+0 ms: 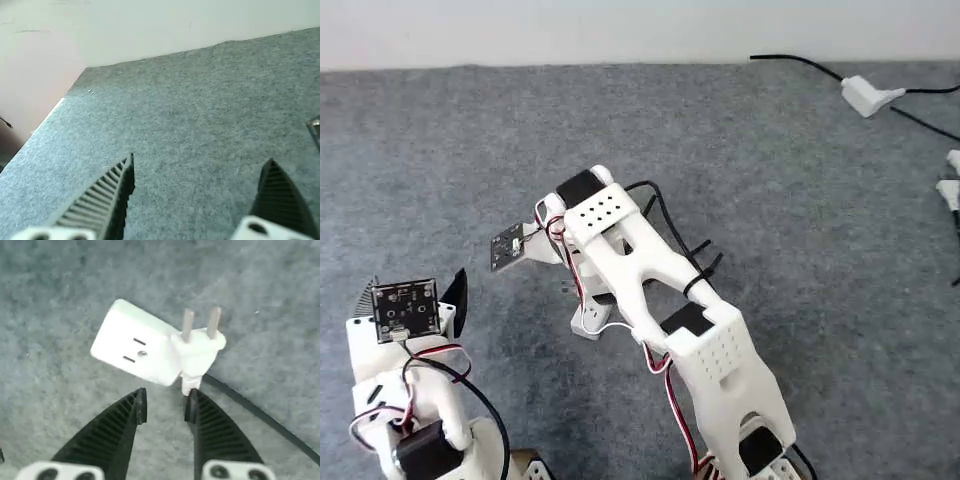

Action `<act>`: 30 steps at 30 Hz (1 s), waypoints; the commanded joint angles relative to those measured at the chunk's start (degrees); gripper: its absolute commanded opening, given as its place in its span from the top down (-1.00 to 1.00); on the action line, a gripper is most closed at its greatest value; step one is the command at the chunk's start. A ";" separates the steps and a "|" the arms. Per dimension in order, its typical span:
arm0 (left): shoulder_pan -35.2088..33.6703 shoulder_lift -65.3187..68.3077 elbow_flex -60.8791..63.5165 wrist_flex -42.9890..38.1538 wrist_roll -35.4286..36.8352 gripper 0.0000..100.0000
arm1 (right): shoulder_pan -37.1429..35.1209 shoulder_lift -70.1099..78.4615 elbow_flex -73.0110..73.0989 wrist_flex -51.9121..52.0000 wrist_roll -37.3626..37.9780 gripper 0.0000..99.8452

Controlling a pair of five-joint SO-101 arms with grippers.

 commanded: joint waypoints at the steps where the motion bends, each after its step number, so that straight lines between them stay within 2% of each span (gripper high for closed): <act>1: 0.18 -0.97 -0.57 -1.58 0.26 0.25 | -0.92 0.13 -4.66 0.75 -0.70 0.75; 18: 0.35 -0.97 -0.57 -1.58 0.18 0.25 | -0.57 9.19 -14.24 1.01 -0.53 0.75; 30: 0.35 -0.97 -0.57 -1.58 0.18 0.25 | -0.66 12.09 -14.42 1.10 -0.53 0.76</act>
